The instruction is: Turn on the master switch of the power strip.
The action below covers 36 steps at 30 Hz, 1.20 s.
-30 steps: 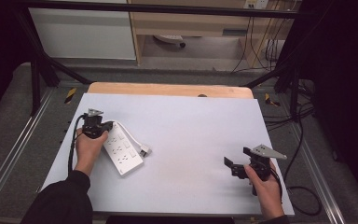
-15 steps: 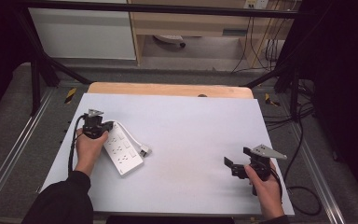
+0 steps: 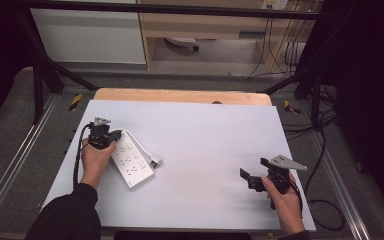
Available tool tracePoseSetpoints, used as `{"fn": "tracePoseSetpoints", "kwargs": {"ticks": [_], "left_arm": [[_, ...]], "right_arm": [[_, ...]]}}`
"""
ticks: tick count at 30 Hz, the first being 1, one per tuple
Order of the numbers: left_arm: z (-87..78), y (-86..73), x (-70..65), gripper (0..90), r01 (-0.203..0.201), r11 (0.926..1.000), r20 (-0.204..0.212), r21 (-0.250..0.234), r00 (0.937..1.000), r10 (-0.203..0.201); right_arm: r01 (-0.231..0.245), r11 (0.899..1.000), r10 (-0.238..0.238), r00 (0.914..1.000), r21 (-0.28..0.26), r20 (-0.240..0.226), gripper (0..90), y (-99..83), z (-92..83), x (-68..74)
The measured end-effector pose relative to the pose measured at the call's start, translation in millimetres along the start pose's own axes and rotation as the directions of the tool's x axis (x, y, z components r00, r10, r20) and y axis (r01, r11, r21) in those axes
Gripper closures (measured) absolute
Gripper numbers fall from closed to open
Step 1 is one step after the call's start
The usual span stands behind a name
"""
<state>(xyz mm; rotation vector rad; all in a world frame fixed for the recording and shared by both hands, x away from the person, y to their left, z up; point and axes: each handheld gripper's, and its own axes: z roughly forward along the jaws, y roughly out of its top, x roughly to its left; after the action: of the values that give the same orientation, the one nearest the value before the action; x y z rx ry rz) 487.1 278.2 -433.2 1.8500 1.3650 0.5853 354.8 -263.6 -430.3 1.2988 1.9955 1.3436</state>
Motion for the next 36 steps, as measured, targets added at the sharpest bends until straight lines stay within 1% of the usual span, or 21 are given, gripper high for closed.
{"fn": "tracePoseSetpoints", "kwargs": {"ticks": [5, 8, 11, 16, 36], "left_arm": [[0.7, 0.5, -1.8, 90.0, -0.001, 1.0000, 0.005, 0.004, 1.0000, 0.001], [0.8, 0.9, -2.9, 90.0, -0.006, 1.0000, 0.000, 0.006, 1.0000, 0.006], [0.8, 0.6, -2.2, 90.0, -0.001, 1.0000, 0.004, 0.005, 1.0000, 0.000], [0.8, 0.9, -2.8, 90.0, 0.006, 1.0000, -0.002, 0.007, 1.0000, -0.006], [1.1, 0.3, -3.3, 90.0, 0.009, 0.9999, -0.007, 0.008, 0.9999, -0.008]], "right_arm": [[0.001, 1.000, -0.001, 1.0000, 0.001, -0.001, 4.4, 0.0, 0.4, 0.3], [0.000, 1.000, 0.000, 1.0000, 0.001, -0.001, 4.4, -0.1, 0.4, 0.2], [0.001, 1.000, -0.001, 1.0000, 0.002, -0.001, 4.4, -0.1, 0.5, 0.3], [0.001, 1.000, -0.001, 1.0000, 0.003, -0.002, 4.4, -0.2, 0.4, 0.3], [0.002, 1.000, -0.002, 1.0000, 0.008, -0.008, 4.4, -0.4, 0.8, 0.9]]}}
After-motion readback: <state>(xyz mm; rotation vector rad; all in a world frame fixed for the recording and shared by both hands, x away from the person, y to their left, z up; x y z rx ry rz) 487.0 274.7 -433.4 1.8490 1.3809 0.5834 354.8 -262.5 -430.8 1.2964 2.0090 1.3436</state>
